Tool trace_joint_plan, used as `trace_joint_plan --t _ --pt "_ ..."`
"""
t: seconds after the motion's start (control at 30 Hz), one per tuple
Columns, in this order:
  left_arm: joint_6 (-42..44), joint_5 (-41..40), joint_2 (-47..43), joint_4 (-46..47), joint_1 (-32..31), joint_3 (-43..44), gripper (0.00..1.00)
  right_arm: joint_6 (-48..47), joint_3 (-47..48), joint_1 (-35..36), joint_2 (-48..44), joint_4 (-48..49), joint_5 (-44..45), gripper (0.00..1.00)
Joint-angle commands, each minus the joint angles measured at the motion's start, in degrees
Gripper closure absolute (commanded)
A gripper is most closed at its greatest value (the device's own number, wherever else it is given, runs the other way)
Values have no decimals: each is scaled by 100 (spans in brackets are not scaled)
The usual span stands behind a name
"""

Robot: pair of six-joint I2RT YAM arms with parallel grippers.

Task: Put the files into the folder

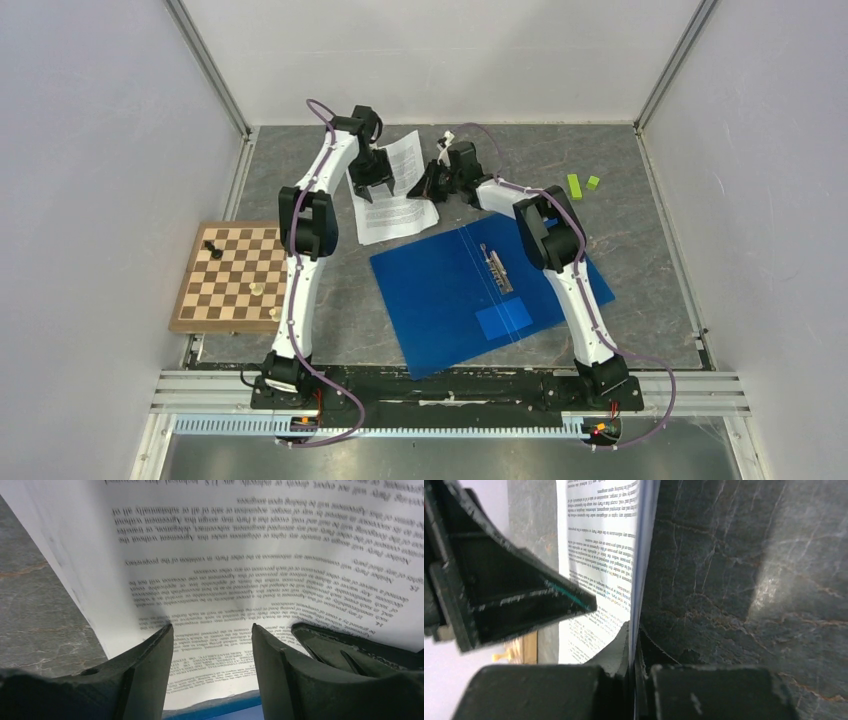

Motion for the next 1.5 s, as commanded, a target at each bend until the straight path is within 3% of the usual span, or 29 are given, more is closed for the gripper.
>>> trace_joint_plan --t 0.0,0.33,0.63,0.77,1.1,1.47 --pt "-144 41 -986 418 -253 -320 33 -470 449 111 -223 -266 734 100" --pt "-1080 -522 -3825 1785 -581 -3363 33 -1386 1015 164 -1208 -1132 1831 100" --pt "-1879 -751 -5161 2599 -1071 -5190 34 -2374 554 174 -2700 -2273 3041 100" --pt "-2478 -1118 -5402 2861 -1613 -5769 36 -2739 -203 183 -3772 -2523 3574 100" --pt "-4368 -2432 -4847 2852 -3303 -5897 42 -3334 -1608 191 -6074 -3289 4830 100" --pt "-4762 -2972 -3637 2304 -4206 -4927 42 -3426 -2258 191 -7522 -3648 4970 100"
